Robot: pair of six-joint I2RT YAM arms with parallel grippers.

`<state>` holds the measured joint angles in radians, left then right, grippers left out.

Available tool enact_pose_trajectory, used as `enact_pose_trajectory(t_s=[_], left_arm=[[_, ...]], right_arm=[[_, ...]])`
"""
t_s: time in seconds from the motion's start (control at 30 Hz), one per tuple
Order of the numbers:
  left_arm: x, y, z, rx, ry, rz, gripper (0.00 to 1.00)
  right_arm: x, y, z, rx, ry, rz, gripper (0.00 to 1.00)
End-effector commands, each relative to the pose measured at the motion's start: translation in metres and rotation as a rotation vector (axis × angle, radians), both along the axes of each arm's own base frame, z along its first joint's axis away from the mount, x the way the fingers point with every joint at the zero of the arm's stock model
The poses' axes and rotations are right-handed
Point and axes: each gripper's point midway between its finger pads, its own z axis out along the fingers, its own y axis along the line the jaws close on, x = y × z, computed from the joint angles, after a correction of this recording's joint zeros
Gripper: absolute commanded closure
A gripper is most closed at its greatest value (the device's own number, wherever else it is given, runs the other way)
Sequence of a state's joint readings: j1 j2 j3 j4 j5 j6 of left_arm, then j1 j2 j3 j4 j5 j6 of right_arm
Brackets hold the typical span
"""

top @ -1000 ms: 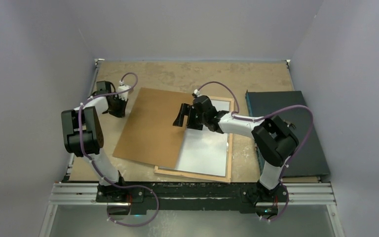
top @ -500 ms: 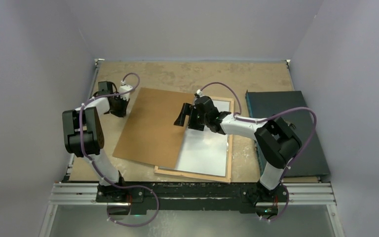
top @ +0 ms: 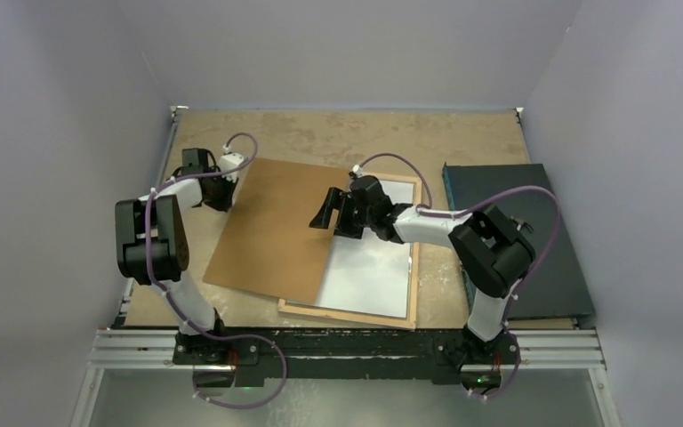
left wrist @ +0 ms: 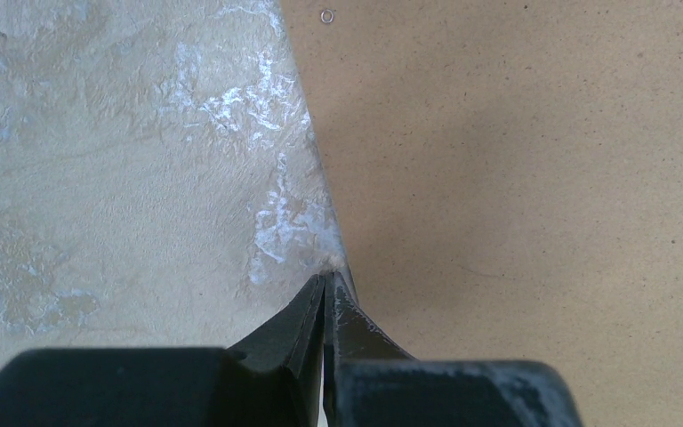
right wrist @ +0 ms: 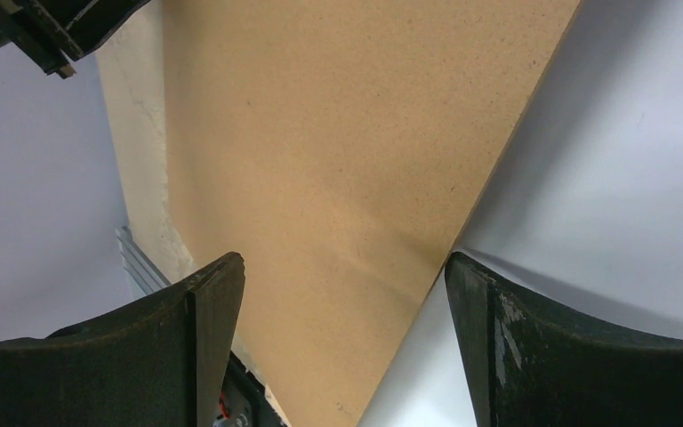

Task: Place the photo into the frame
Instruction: Pick up the photo frame item at the center of the board.

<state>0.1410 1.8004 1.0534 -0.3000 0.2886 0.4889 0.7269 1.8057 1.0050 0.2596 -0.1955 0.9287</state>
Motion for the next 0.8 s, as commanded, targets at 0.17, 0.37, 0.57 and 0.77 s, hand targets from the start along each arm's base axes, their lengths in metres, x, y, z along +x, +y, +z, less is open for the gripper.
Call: enact_pose_trajectory(t_s=[0.17,0.37,0.57,0.77], left_arm=[[-0.065,-0.021,-0.053,-0.066,0.273,-0.016,1.0],[-0.066,-0.024,-0.056,-0.072,0.287,-0.032,1.0],[-0.068,-0.03,-0.056,-0.08,0.293,-0.055,1.0],[-0.073,-0.04,-0.056,-0.109,0.308,-0.081,1.0]], right_arm=[[-0.003,0.011,-0.007,0.078,0.057,0.009,0.17],[-0.005,0.021,0.011,0.174,0.06,0.023,0.27],[-0.003,0.031,0.051,0.288,0.02,0.042,0.37],[0.001,0.041,0.061,0.357,0.019,0.049,0.49]])
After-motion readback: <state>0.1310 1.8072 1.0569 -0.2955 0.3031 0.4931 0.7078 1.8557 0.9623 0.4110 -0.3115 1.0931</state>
